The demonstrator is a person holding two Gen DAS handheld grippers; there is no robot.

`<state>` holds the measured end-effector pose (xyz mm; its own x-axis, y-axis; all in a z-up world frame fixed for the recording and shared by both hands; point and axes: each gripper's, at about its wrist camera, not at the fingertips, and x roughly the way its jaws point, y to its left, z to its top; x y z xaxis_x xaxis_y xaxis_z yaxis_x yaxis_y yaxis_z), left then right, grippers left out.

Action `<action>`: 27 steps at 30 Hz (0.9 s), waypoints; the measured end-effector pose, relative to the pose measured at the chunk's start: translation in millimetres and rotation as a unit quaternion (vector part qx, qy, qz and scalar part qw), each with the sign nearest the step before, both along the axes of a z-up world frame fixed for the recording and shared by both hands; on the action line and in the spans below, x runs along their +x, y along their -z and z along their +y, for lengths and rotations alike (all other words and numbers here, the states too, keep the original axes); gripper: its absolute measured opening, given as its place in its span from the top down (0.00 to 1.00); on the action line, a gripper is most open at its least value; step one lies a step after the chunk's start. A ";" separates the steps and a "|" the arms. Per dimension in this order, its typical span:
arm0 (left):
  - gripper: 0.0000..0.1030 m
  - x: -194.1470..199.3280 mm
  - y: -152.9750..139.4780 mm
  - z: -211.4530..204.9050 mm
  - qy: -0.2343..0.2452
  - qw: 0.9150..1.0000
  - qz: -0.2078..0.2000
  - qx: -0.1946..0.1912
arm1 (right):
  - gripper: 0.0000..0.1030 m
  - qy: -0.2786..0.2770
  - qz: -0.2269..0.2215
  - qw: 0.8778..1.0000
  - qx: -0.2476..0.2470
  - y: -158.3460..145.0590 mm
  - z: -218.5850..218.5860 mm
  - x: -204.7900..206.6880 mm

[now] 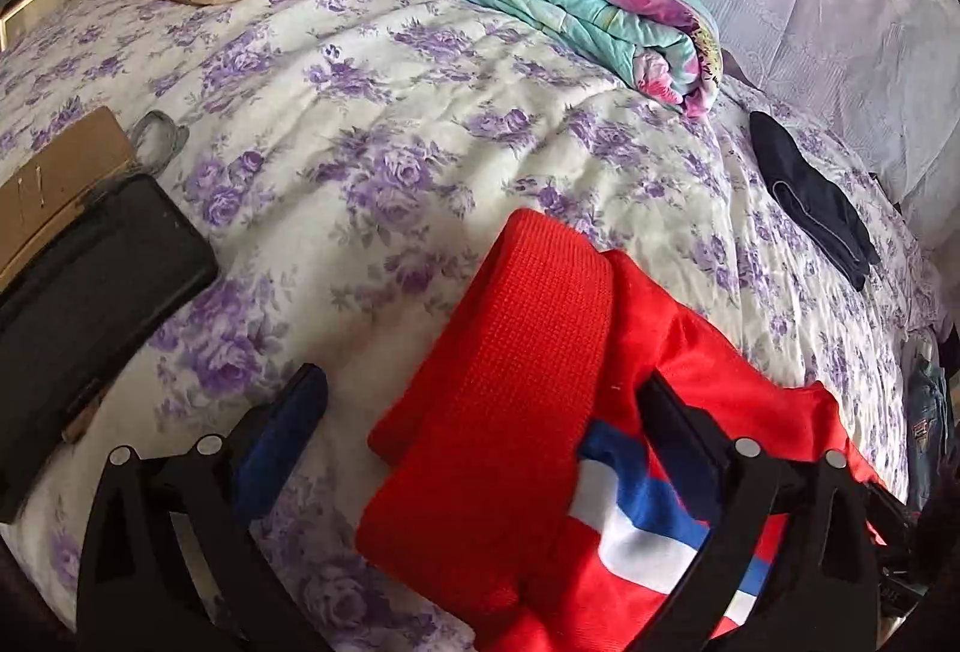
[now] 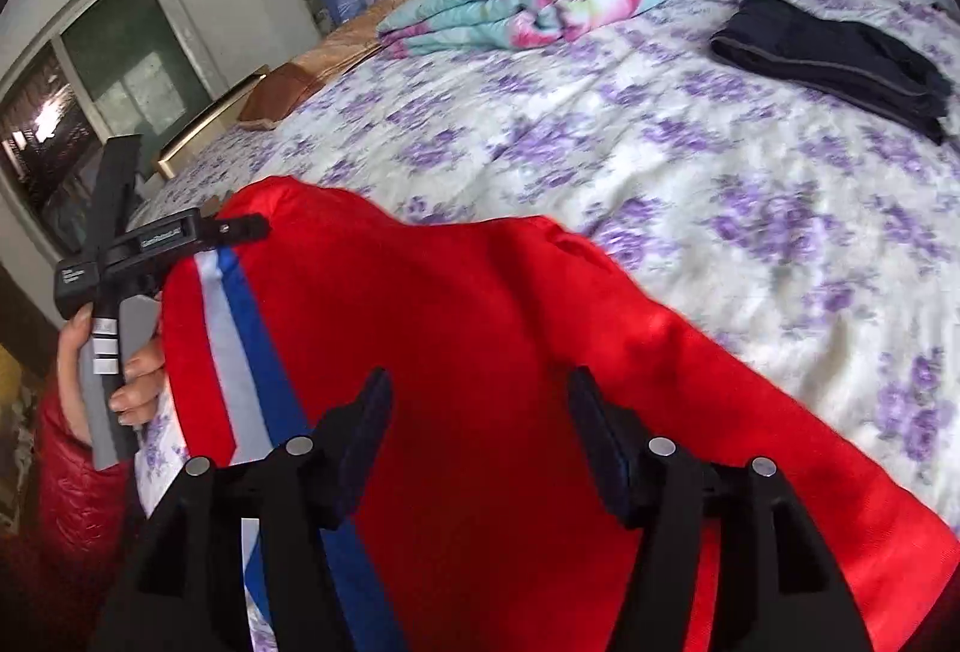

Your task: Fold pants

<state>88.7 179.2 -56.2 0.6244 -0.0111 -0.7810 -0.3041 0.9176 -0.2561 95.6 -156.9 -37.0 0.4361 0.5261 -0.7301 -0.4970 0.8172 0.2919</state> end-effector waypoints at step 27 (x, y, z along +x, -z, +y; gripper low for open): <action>0.05 -20.5 -34.1 -143.5 0.204 0.972 -0.115 -0.014 | 0.28 0.375 0.045 0.895 0.238 1.8 -322.8 -173.2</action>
